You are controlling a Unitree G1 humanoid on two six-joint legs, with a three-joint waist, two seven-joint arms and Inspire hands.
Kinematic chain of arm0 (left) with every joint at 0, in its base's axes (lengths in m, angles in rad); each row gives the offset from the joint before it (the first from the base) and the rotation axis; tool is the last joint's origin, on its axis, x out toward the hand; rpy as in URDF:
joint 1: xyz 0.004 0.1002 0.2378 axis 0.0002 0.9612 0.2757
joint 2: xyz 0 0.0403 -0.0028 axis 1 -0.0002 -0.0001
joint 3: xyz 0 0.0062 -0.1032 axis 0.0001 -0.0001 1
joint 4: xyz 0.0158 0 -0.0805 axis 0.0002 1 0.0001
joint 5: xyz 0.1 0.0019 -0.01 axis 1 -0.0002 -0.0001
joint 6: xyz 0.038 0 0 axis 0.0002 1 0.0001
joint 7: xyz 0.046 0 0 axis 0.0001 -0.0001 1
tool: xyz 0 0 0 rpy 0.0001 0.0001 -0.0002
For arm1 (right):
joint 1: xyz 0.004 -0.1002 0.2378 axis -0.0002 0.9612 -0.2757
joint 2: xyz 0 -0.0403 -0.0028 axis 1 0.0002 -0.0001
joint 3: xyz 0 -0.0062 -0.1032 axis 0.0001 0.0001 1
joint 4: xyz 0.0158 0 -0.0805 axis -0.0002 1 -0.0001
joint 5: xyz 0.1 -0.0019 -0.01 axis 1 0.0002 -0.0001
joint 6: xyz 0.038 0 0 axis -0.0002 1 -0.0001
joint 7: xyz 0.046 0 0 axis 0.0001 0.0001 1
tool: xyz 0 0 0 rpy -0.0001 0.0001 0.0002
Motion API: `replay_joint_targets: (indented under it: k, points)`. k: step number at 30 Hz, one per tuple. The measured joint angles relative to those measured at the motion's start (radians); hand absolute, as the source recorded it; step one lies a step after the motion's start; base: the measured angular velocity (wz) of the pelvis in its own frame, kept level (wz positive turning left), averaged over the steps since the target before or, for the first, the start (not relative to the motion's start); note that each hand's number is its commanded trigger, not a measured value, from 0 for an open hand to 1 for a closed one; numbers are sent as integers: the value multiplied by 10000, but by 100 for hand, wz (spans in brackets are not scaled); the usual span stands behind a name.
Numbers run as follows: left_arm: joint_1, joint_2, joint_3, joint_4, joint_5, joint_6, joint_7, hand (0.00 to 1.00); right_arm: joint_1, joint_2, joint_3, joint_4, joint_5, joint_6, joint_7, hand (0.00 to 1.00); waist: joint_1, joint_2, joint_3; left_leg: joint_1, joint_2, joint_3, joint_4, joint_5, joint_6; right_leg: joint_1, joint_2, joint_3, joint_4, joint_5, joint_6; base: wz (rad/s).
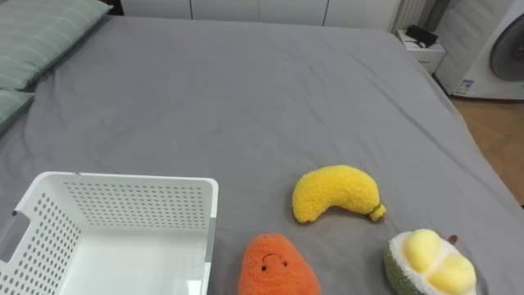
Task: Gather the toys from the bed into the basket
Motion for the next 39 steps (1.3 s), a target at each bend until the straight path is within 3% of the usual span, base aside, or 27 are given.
replay_joint_targets:
  k: [12, 18, 22, 25, 30, 33, 36, 39]
  points:
    - [-7, -19, -107, 3, -11, 132, 34, 0, 43, 81, 446, 14, -502, 468, 284, 0, -15, -25, 12, 16, 1, -33, 6, -5, -11, 36, -5, -23, 7, -24, -9, 0]
    - [-54, 25, -174, 16, -4, 272, -25, 0, 87, 143, 440, 119, -278, 644, 332, 0, -25, -176, 25, 28, 1, -34, 6, -5, -11, 54, 10, -19, 4, -24, -9, 0]
    - [-74, 56, -170, -1, -9, 357, -71, 0, 170, 138, 285, 352, 564, 651, 193, 0, -34, -303, 25, 9, 1, -28, 6, -5, -12, 29, -2, 0, -8, -23, -9, 0]
    - [-73, 104, -117, -50, 2, 354, -147, 0, 270, 96, -481, 353, 845, 648, 106, 0, -56, -347, 17, 2, 5, -8, -4, -6, -13, -12, 6, 114, 0, -23, -10, -3]
    - [-4, 202, 183, -253, 12, 328, -169, 0, 255, -348, -1481, 240, 1172, 563, -280, 0, -82, -454, 10, 2, 7, 38, -21, -6, -15, -57, 39, 196, 11, -22, -11, -5]
    - [-1, 452, 286, -232, 10, 132, -172, 0, 107, -847, -2103, 134, 1116, 352, -523, 0, -50, -611, 40, -5, 11, 79, -18, -6, -15, -106, 43, 230, 1, -21, -13, -6]
    - [17, 734, 826, -252, 12, -13, -162, 0, 44, -1355, -2824, -821, 1044, 222, -848, 0, -55, -838, 52, 19, 10, 106, -54, 0, -17, -124, 55, 253, 11, -6, -14, -3]
    - [23, 853, 811, -311, 6, -20, 43, 0, -53, -1767, -2837, -2128, 622, 66, -1274, 0, -55, -966, 82, 19, 10, 107, -19, 0, -15, -112, 58, 237, 35, 33, -12, 0]
